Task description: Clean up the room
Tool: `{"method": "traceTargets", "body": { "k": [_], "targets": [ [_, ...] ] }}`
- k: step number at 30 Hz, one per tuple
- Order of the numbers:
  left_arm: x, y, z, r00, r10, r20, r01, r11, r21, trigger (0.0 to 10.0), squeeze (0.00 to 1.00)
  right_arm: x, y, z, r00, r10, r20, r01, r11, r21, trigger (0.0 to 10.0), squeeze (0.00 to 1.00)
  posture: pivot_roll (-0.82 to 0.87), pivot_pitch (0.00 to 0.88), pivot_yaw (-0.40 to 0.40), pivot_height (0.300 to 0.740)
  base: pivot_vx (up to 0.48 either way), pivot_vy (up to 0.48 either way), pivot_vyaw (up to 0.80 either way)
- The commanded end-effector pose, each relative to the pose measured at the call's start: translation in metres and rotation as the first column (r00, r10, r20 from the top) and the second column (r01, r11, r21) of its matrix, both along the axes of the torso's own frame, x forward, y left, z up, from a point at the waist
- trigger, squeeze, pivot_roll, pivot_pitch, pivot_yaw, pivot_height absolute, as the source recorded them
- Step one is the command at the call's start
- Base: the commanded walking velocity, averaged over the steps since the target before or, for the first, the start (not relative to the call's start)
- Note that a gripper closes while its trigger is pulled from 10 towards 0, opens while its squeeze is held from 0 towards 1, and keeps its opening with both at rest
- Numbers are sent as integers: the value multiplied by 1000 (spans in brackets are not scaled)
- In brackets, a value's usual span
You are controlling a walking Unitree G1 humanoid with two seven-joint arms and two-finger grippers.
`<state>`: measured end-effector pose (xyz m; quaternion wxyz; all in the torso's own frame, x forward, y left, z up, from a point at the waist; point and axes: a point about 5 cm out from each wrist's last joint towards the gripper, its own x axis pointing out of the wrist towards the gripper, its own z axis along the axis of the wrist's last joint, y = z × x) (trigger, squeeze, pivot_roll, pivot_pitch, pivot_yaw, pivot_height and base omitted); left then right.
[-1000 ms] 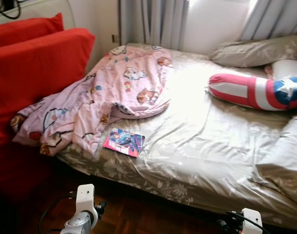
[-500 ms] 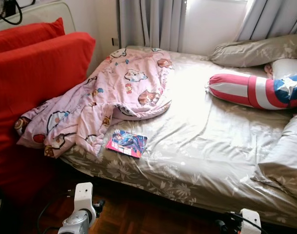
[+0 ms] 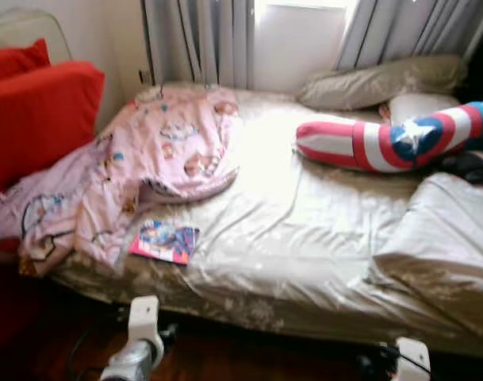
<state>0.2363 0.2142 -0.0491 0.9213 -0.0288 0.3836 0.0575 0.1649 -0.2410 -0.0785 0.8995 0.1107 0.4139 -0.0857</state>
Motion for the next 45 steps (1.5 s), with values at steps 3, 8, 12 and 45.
{"method": "traceTargets", "body": {
  "k": [3,8,12,45],
  "targets": [
    [0,-2,-1,1000,-20,-11,20,1000,4,10000,0,1,-5,2,1000,-11,7,11,1000,-11,10000,0,66,0,-24,740,0,-256,0],
    [-1,-2,-1,1000,-22,-13,22,1000,5,10000,0,0,-4,1,1000,-11,5,11,1000,-14,10000,0,66,0,-23,740,0,-96,0],
    [-1,-2,-1,1000,-23,-14,24,1000,5,10000,0,0,-4,1,1000,-12,5,12,1000,-14,10000,0,64,0,-21,740,0,0,0],
    [0,-2,0,1000,-19,-7,19,1000,6,10000,0,1,-4,2,1000,-12,11,12,1000,-11,10000,0,69,0,-25,740,0,-157,0]
  ]
}}
